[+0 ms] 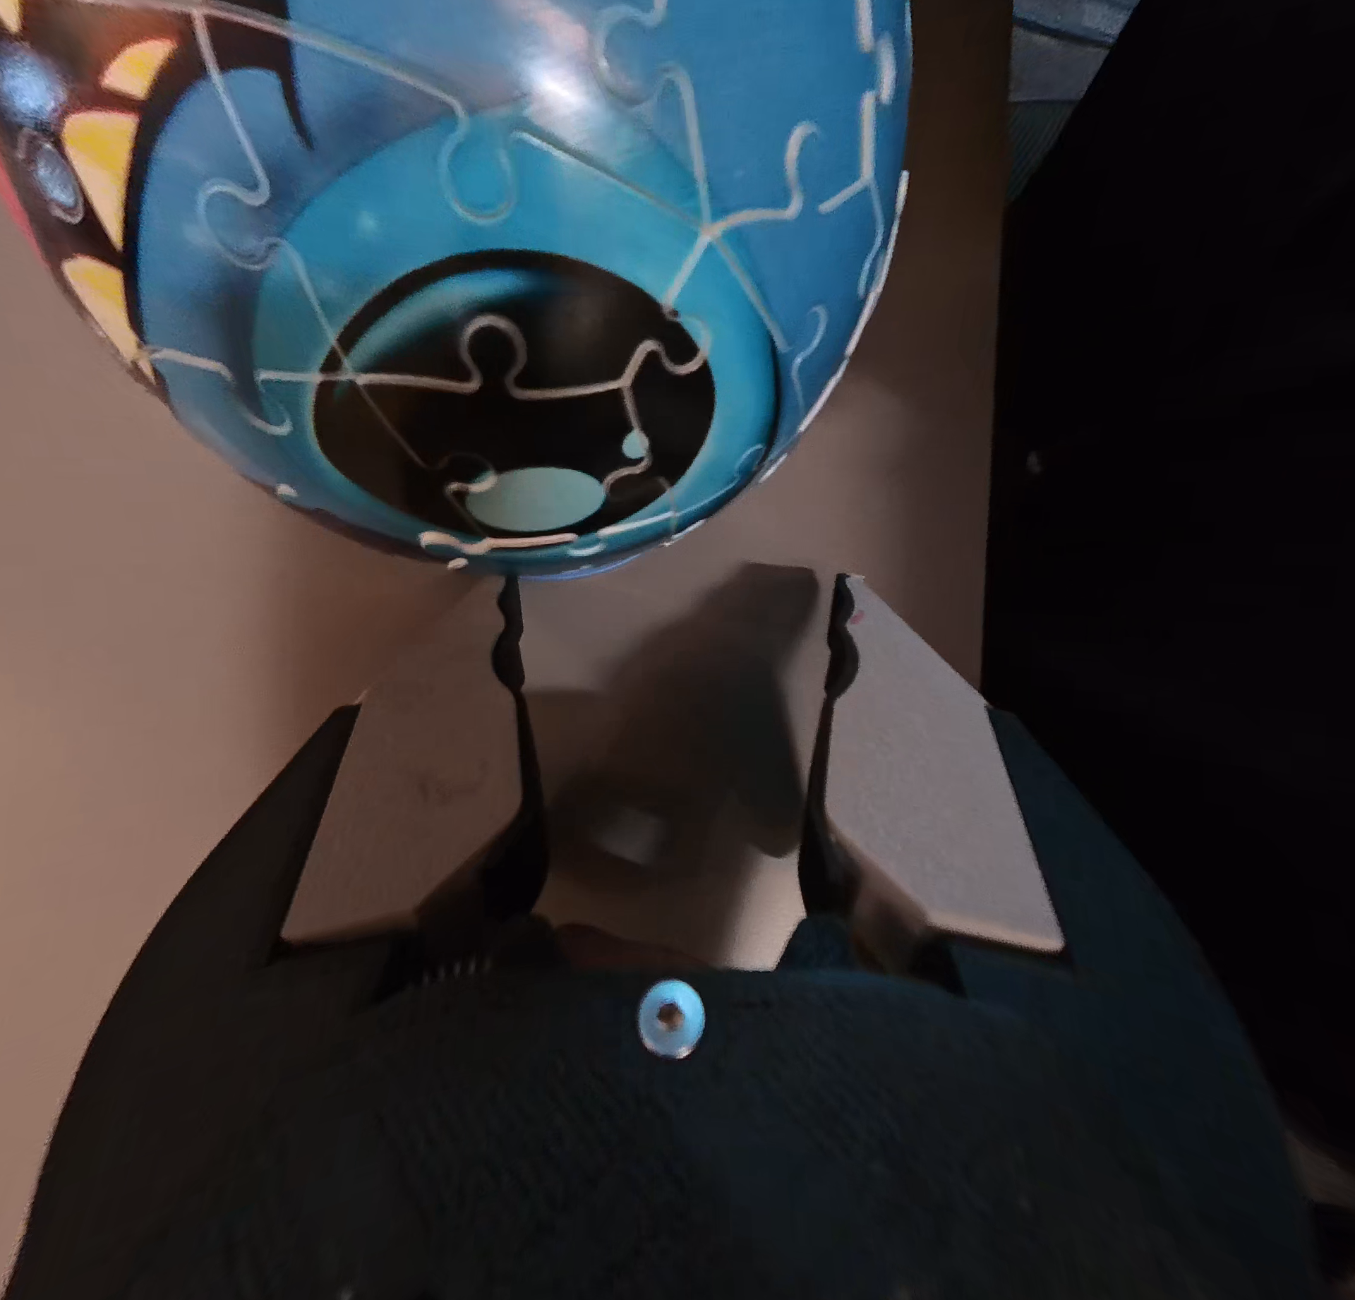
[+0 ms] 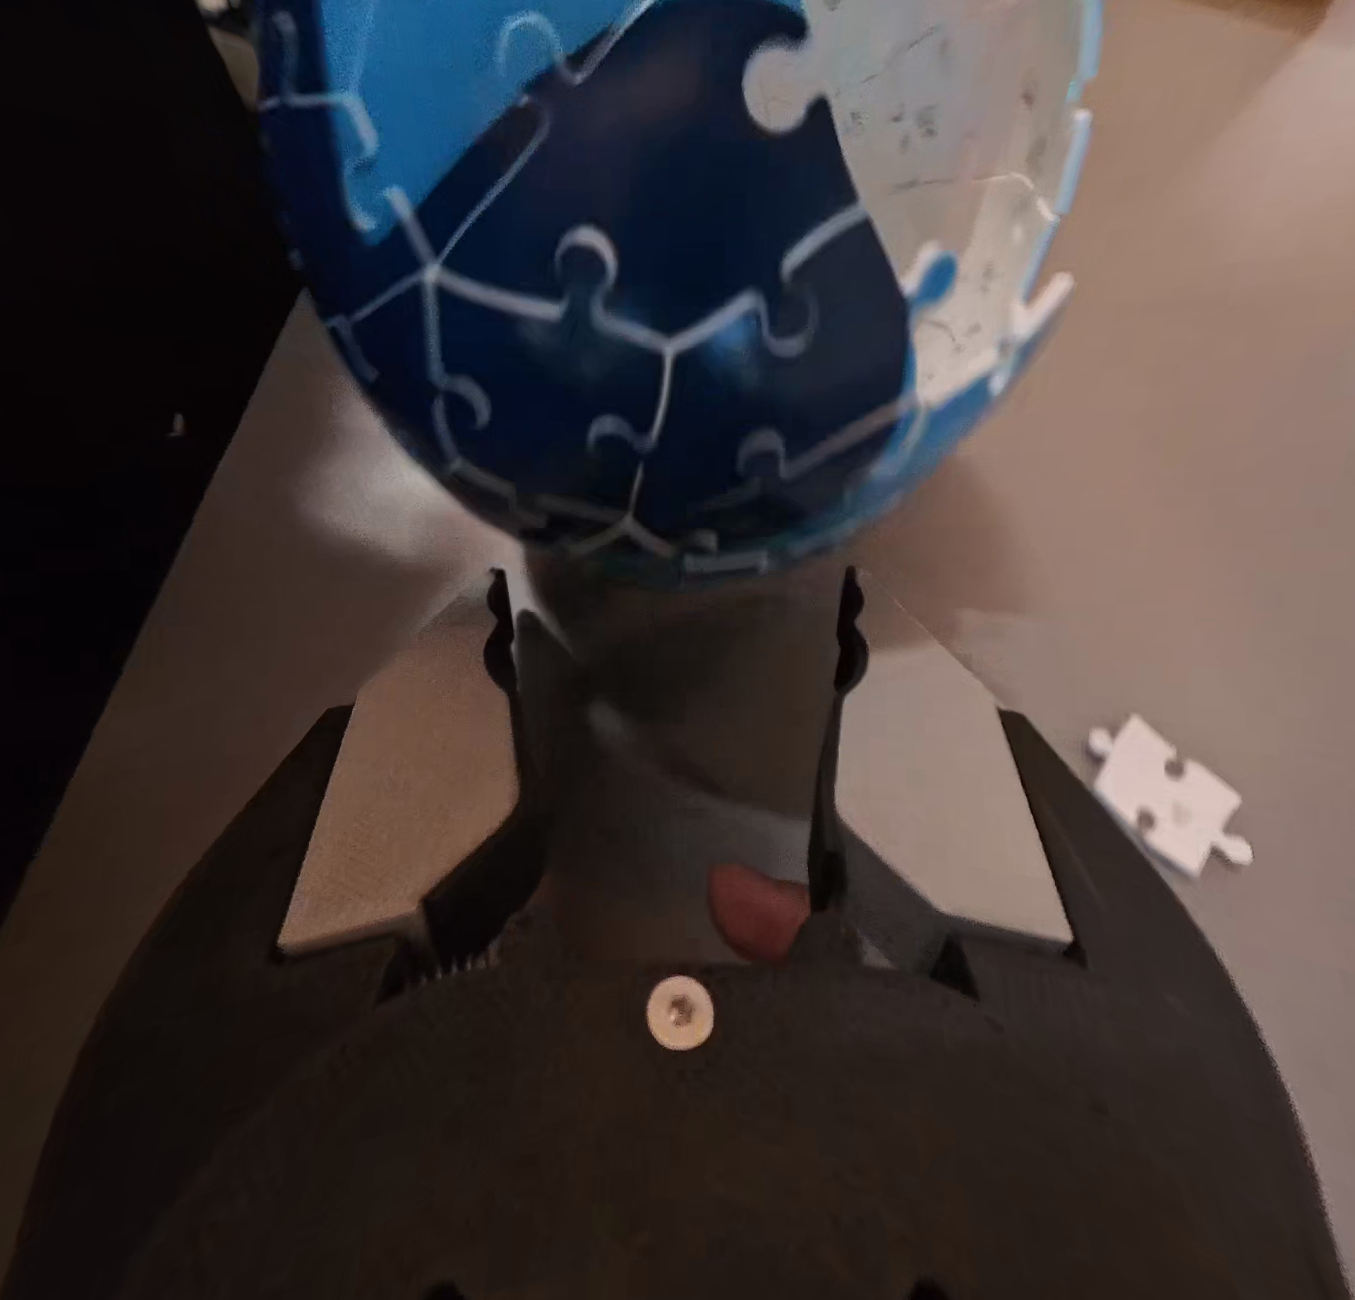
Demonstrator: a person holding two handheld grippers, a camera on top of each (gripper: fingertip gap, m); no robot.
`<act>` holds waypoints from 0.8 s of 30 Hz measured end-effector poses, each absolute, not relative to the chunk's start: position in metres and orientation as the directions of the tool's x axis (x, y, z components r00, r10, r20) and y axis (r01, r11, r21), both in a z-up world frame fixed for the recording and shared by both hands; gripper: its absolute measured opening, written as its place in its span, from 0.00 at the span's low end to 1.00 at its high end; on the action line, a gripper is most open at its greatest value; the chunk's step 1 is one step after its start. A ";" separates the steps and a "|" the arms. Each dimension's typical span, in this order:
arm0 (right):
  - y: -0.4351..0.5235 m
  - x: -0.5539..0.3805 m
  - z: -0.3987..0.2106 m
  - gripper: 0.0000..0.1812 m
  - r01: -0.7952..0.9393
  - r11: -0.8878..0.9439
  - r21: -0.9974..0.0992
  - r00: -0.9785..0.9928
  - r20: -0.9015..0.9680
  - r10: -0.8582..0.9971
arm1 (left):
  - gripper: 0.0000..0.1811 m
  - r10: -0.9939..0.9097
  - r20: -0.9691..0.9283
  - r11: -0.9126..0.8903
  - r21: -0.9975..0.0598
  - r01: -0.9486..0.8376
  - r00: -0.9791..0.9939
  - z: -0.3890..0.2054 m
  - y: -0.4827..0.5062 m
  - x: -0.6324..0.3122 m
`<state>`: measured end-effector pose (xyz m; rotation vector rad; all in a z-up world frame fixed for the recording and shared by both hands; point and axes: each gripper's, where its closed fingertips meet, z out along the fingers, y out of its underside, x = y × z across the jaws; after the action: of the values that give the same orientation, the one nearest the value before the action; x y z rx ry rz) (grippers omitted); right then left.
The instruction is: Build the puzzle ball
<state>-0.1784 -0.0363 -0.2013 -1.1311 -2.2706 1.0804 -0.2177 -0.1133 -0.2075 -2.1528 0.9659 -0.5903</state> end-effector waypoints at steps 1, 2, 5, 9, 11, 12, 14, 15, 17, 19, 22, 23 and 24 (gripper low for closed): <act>-0.030 -0.172 -0.198 0.48 0.507 0.349 -0.788 -0.582 -0.014 0.813 | 0.46 -0.770 0.133 -0.491 -0.748 -0.447 0.624 -0.207 -0.113 -0.219; -0.021 -0.166 -0.195 0.49 0.511 0.317 -0.799 -0.554 -0.024 0.832 | 0.46 -0.759 0.150 -0.505 -0.749 -0.428 0.633 -0.206 -0.112 -0.222; 0.020 -0.155 -0.184 0.48 0.503 0.225 -0.835 -0.427 -0.014 0.904 | 0.47 -0.751 0.166 -0.512 -0.759 -0.404 0.639 -0.202 -0.120 -0.236; 0.069 -0.161 -0.177 0.42 0.503 0.059 -0.862 -0.249 -0.080 0.965 | 0.46 -0.734 0.126 -0.459 -0.816 -0.351 0.667 -0.181 -0.118 -0.258; 0.083 -0.169 -0.181 0.43 0.524 0.039 -0.851 -0.214 -0.087 0.973 | 0.46 -0.726 0.107 -0.425 -0.846 -0.321 0.680 -0.165 -0.111 -0.267; 0.093 -0.173 -0.184 0.40 0.540 0.060 -0.840 -0.188 -0.051 0.981 | 0.45 -0.720 0.094 -0.409 -0.858 -0.310 0.687 -0.158 -0.107 -0.271; 0.109 -0.181 -0.194 0.34 0.582 0.119 -0.804 -0.160 0.031 0.987 | 0.44 -0.707 0.068 -0.385 -0.872 -0.303 0.704 -0.148 -0.100 -0.278; 0.110 -0.185 -0.199 0.33 0.601 0.140 -0.787 -0.172 0.044 0.984 | 0.44 -0.698 0.054 -0.380 -0.873 -0.305 0.714 -0.146 -0.098 -0.282; 0.109 -0.192 -0.203 0.32 0.615 0.169 -0.771 -0.202 0.053 0.978 | 0.43 -0.667 0.029 -0.376 -0.876 -0.303 0.745 -0.143 -0.093 -0.291; 0.106 -0.199 -0.205 0.32 0.619 0.197 -0.760 -0.244 0.053 0.968 | 0.42 -0.621 0.031 -0.373 -0.890 -0.261 0.783 -0.136 -0.087 -0.302; 0.100 -0.205 -0.211 0.29 0.635 0.234 -0.736 -0.324 0.020 0.946 | 0.42 -0.567 0.070 -0.346 -0.924 -0.160 0.821 -0.114 -0.079 -0.310; 0.100 -0.208 -0.211 0.22 0.630 0.240 -0.738 -0.337 0.019 0.941 | 0.41 -0.536 0.077 -0.348 -0.927 -0.137 0.841 -0.108 -0.074 -0.314; 0.101 -0.210 -0.211 0.14 0.625 0.253 -0.738 -0.349 0.026 0.937 | 0.41 -0.507 0.075 -0.352 -0.927 -0.127 0.859 -0.102 -0.068 -0.319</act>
<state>-0.2099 0.1015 -0.2109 -1.4170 -2.0643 0.8883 -0.3192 -0.0682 -0.1018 -1.9133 0.4705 -0.4235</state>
